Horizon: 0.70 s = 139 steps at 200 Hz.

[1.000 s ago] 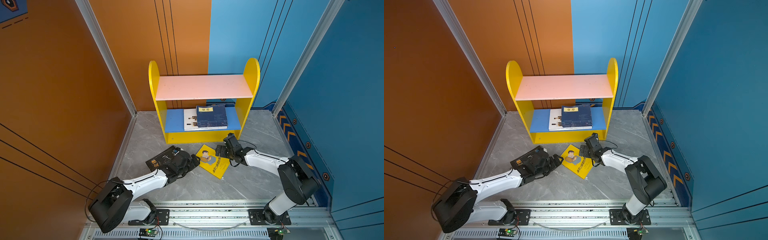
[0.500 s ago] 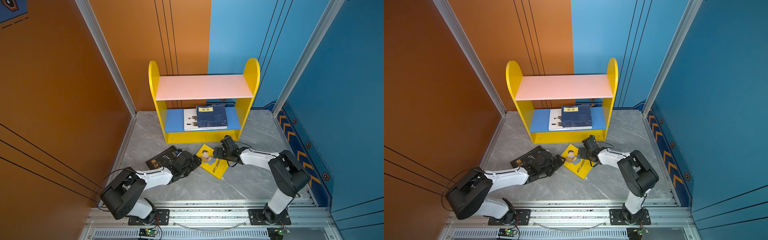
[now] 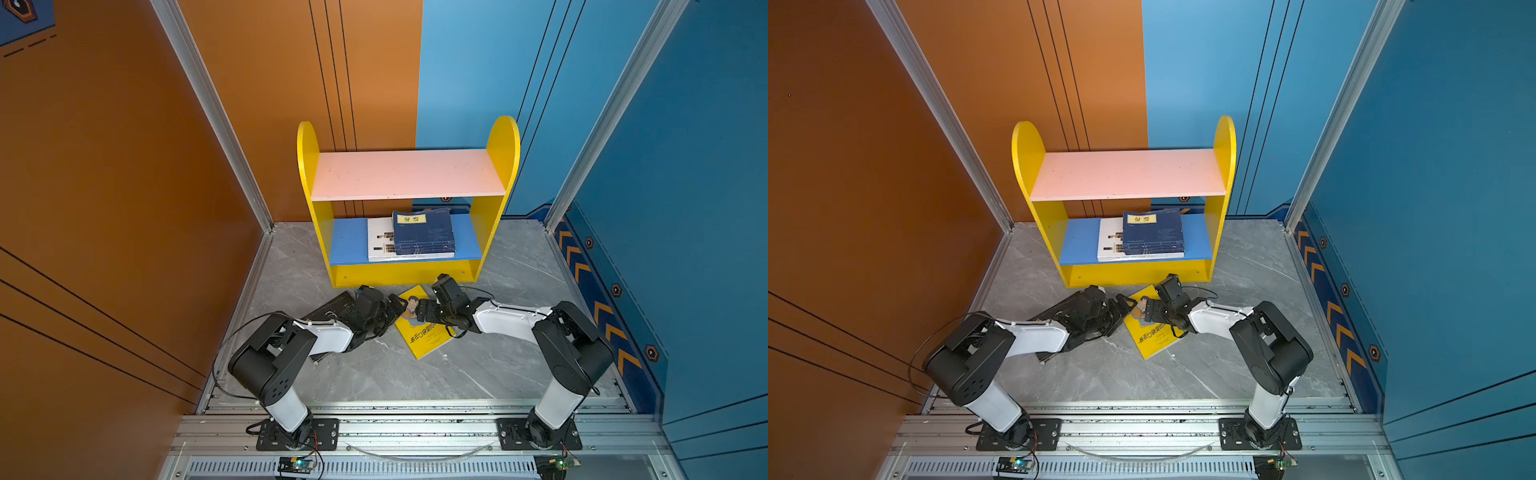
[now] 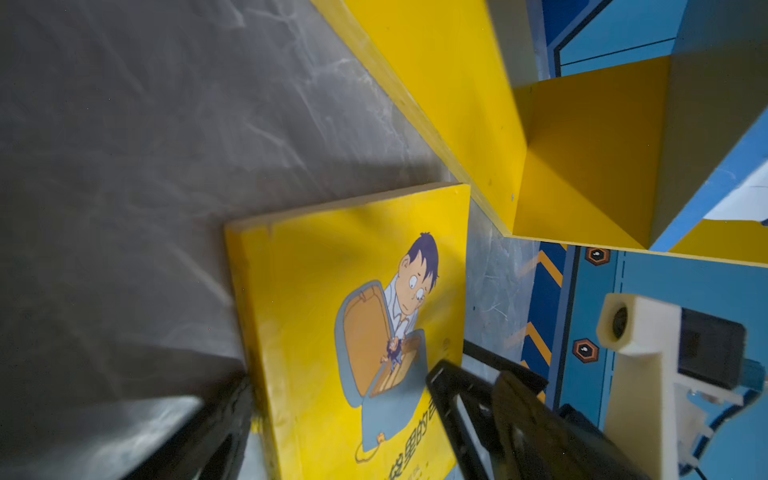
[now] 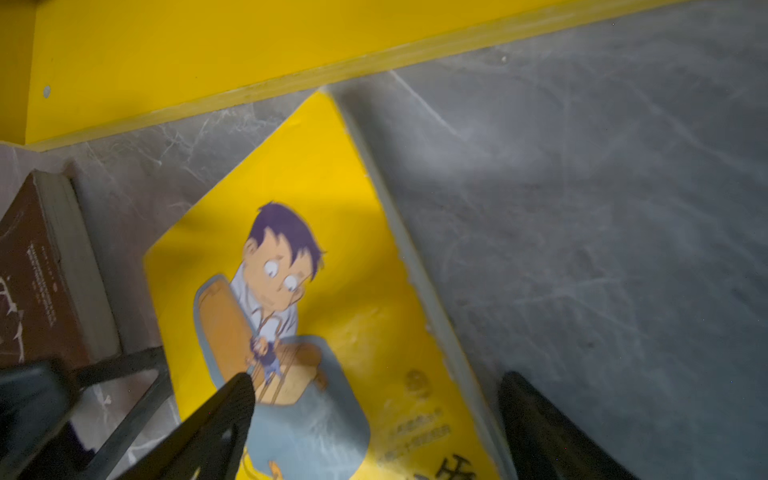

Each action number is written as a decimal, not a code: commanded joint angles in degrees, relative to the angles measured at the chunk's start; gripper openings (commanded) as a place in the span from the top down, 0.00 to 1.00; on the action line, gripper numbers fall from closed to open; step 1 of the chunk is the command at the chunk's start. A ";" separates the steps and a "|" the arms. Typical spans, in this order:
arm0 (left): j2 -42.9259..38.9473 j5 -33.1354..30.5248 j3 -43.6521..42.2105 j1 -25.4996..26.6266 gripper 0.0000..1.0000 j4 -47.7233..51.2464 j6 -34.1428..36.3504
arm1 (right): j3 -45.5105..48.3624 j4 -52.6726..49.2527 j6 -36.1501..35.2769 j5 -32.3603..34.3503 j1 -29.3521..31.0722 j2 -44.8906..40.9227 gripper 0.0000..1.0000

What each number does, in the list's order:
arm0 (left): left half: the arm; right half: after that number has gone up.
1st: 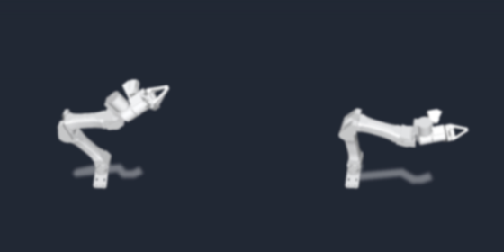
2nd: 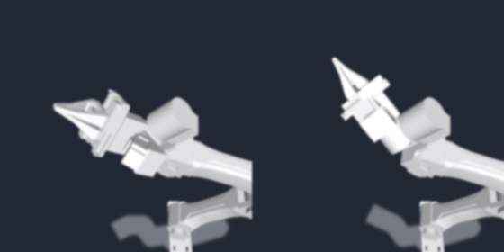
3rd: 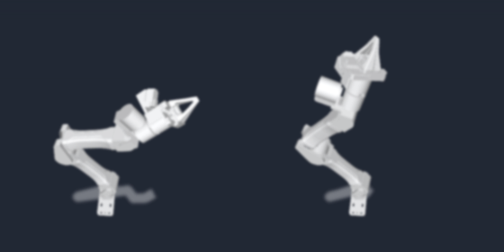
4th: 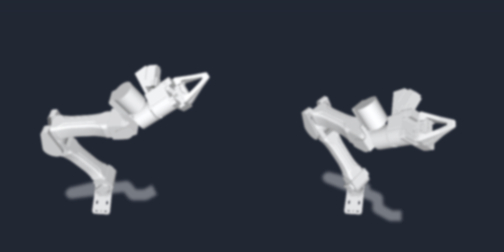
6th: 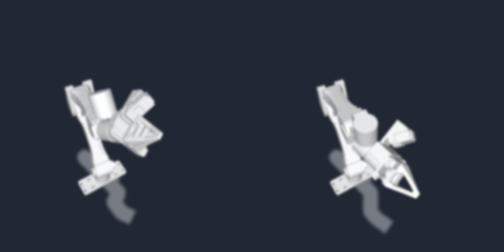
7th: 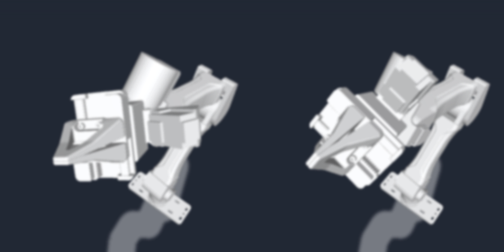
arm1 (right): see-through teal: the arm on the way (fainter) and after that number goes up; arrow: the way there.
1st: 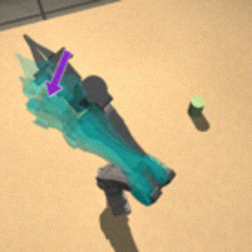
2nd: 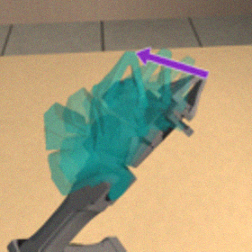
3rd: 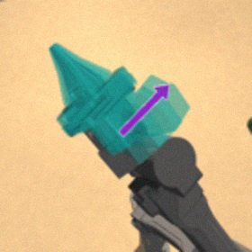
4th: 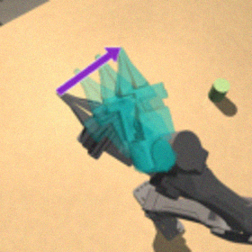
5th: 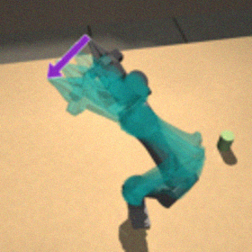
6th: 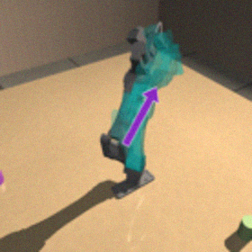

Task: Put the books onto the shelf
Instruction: 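Slide the yellow book nearer the robot with both grippers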

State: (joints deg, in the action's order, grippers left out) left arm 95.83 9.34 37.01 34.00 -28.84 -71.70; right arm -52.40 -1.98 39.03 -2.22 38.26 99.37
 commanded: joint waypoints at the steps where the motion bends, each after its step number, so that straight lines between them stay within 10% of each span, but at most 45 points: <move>1: 2.44 5.34 1.83 0.01 0.09 -4.22 3.26 | 1.68 -1.34 2.05 -5.08 3.12 -1.50 0.06; 139: -11.44 -0.06 -5.89 -2.02 0.09 8.21 11.00 | 0.66 -6.96 6.27 4.98 5.08 -3.98 0.10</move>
State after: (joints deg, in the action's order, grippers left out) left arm 85.86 10.33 32.88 31.88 -25.36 -62.76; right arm -50.83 -7.05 42.50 0.75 43.70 93.65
